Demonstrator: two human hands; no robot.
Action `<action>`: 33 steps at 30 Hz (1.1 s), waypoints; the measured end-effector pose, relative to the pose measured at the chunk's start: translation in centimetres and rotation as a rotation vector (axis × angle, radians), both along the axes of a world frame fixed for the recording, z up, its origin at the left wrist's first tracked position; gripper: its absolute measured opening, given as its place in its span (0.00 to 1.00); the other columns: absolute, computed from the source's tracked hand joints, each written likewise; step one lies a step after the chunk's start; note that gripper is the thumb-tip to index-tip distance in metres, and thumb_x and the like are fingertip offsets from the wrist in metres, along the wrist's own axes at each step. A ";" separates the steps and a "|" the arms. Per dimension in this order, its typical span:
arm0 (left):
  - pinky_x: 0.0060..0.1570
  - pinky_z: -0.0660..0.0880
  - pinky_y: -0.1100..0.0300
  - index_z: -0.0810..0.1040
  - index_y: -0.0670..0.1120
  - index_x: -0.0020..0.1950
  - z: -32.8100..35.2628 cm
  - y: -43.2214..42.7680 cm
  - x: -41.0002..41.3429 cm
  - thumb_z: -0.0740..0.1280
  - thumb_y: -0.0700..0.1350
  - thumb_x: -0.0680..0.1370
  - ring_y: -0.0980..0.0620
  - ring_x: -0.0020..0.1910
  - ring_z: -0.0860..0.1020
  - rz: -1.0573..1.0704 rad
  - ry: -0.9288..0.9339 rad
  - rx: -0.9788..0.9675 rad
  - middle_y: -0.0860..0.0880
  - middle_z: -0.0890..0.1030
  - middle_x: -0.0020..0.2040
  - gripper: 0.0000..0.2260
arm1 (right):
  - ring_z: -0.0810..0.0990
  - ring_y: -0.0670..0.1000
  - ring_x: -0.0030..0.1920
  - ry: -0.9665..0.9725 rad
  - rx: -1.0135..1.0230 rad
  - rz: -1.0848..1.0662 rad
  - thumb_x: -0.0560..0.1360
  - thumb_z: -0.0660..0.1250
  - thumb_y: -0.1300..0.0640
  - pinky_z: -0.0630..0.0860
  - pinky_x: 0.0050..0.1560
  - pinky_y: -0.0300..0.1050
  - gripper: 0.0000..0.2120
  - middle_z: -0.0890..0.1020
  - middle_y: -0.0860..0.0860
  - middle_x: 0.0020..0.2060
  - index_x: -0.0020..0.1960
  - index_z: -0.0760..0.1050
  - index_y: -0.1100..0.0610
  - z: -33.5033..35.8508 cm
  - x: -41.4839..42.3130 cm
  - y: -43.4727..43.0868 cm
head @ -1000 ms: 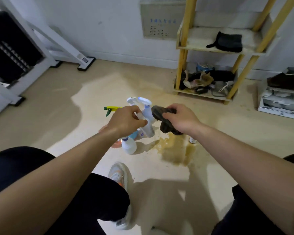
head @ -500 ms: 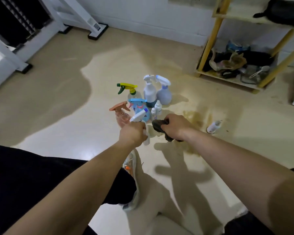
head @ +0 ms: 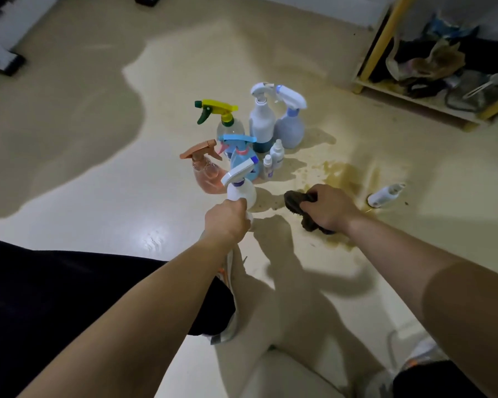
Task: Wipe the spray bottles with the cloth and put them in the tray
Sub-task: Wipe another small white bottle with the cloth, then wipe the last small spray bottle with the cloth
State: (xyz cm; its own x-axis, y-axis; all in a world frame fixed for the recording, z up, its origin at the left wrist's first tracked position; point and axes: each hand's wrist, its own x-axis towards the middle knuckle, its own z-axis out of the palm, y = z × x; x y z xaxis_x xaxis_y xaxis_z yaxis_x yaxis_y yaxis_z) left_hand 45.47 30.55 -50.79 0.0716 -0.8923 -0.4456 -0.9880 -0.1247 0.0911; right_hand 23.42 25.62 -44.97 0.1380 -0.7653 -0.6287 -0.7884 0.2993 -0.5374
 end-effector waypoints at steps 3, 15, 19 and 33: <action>0.47 0.82 0.53 0.74 0.49 0.64 1.0 -0.2 0.1 0.67 0.54 0.80 0.48 0.42 0.79 -0.014 -0.033 0.017 0.47 0.80 0.49 0.16 | 0.75 0.54 0.27 -0.039 0.010 -0.046 0.78 0.63 0.52 0.73 0.28 0.45 0.07 0.85 0.54 0.34 0.52 0.75 0.55 0.5 -0.7 0.1; 0.49 0.79 0.53 0.76 0.48 0.56 7.0 -3.9 -9.6 0.65 0.56 0.80 0.47 0.49 0.78 -0.070 0.110 -0.038 0.49 0.80 0.50 0.12 | 0.78 0.54 0.33 -0.026 -0.036 -0.179 0.80 0.63 0.51 0.72 0.29 0.42 0.08 0.83 0.52 0.37 0.53 0.75 0.54 4.7 -8.5 2.4; 0.46 0.73 0.55 0.75 0.50 0.61 6.3 -5.6 -16.2 0.67 0.53 0.78 0.45 0.53 0.78 -0.129 0.220 -0.030 0.48 0.79 0.55 0.14 | 0.77 0.54 0.28 -0.057 0.014 -0.334 0.79 0.62 0.53 0.72 0.29 0.45 0.07 0.85 0.54 0.33 0.50 0.76 0.56 3.5 -13.7 4.4; 0.39 0.68 0.60 0.76 0.55 0.61 -2.2 -11.2 -28.8 0.74 0.47 0.74 0.49 0.45 0.76 -0.087 0.583 -0.051 0.52 0.76 0.52 0.16 | 0.75 0.56 0.27 -0.090 0.067 -0.652 0.79 0.64 0.57 0.72 0.27 0.44 0.04 0.83 0.54 0.31 0.51 0.76 0.56 -2.7 -24.0 5.0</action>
State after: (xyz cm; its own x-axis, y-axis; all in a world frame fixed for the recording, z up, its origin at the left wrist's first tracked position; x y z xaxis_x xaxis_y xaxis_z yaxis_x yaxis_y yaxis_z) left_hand 16.72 19.36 -52.97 -0.2467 -0.9053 -0.3458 -0.7794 -0.0267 0.6260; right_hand -0.60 30.58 -47.68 -0.2858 -0.6697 -0.6855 -0.3872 0.7350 -0.5566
